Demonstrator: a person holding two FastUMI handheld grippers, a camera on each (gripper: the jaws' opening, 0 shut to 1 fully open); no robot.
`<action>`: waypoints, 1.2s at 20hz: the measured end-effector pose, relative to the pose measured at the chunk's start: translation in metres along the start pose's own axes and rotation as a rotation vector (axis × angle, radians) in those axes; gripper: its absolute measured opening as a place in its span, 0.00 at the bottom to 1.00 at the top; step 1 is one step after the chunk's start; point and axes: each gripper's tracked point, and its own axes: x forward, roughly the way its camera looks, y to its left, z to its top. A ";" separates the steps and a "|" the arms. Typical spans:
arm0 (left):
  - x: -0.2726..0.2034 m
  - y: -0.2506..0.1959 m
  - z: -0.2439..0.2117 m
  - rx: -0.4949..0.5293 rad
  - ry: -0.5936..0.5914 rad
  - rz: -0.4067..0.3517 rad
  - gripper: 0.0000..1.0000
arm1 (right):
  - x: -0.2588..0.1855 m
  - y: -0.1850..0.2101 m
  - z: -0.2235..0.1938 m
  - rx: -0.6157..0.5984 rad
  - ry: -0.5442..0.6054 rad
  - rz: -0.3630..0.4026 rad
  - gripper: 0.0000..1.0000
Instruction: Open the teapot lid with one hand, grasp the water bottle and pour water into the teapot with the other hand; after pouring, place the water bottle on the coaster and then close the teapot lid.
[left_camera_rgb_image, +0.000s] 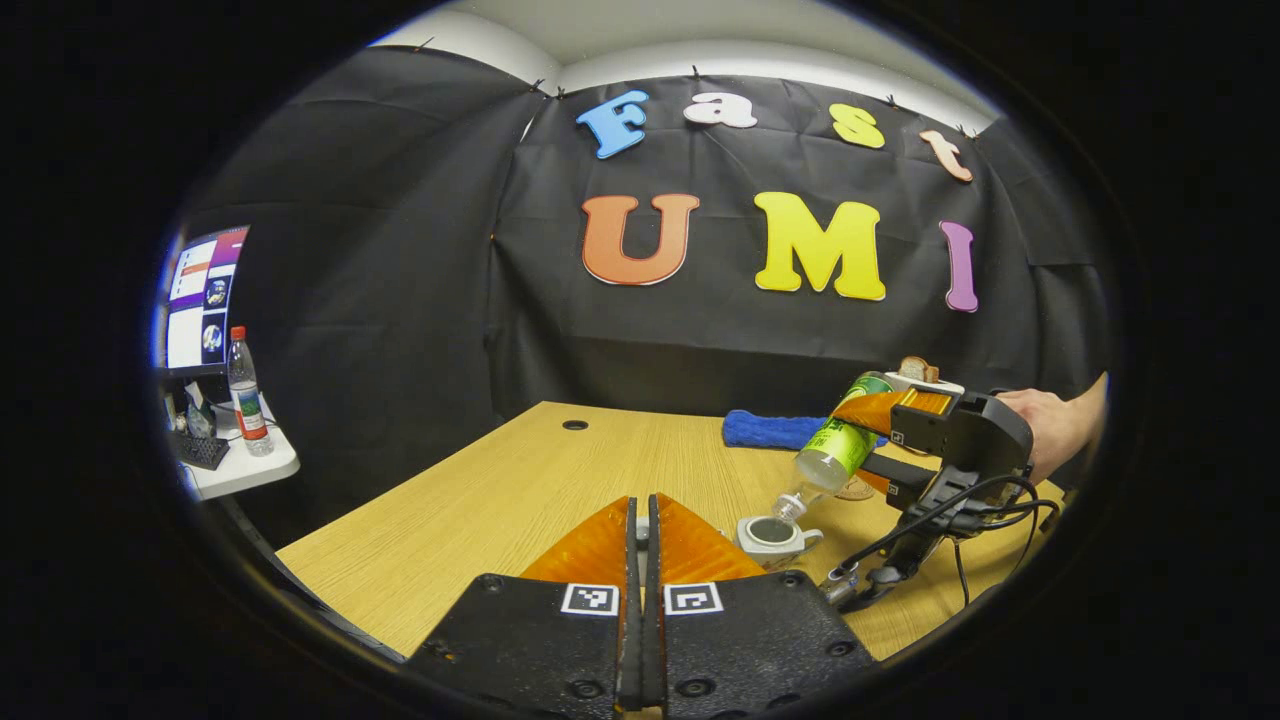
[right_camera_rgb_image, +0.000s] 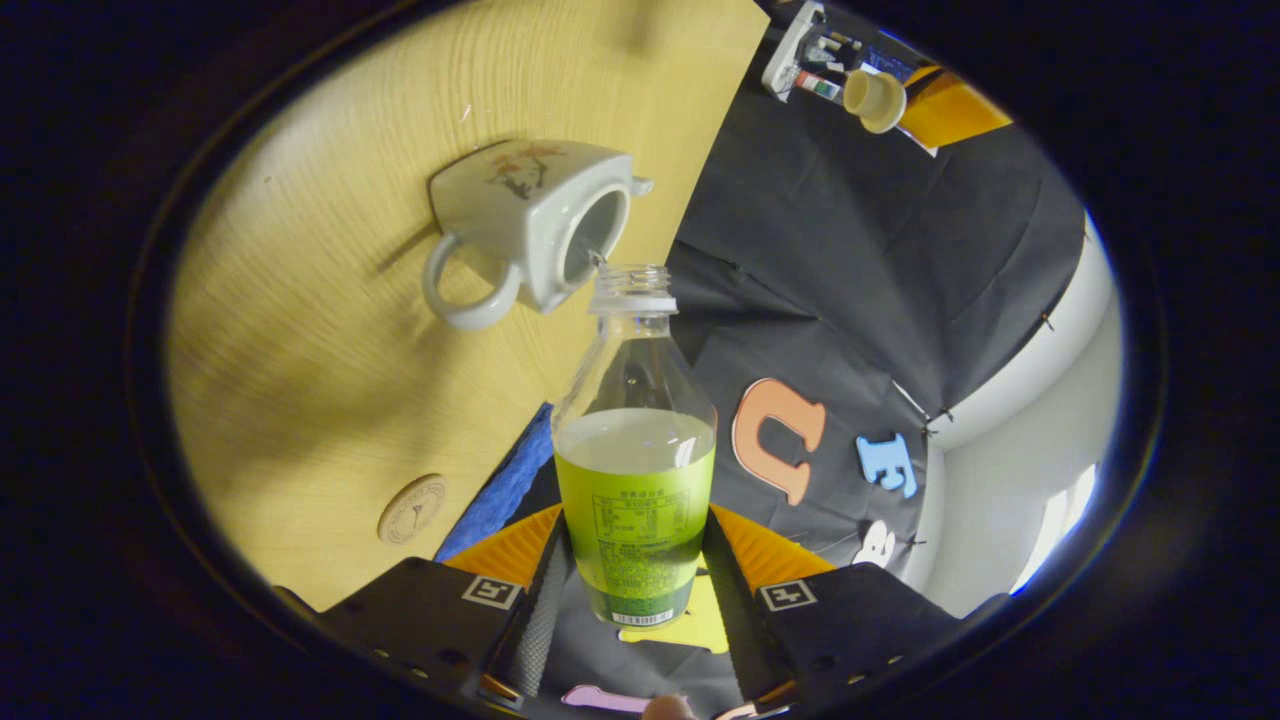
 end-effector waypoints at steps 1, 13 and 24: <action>-0.001 0.000 0.000 0.000 -0.001 -0.001 0.02 | 0.001 -0.001 -0.001 -0.007 0.000 -0.002 0.71; -0.001 0.001 -0.001 -0.004 0.002 -0.002 0.02 | 0.002 -0.016 -0.006 -0.103 -0.005 -0.025 0.71; -0.001 0.002 -0.001 -0.007 0.001 -0.003 0.02 | 0.001 -0.025 0.006 -0.153 -0.024 -0.038 0.71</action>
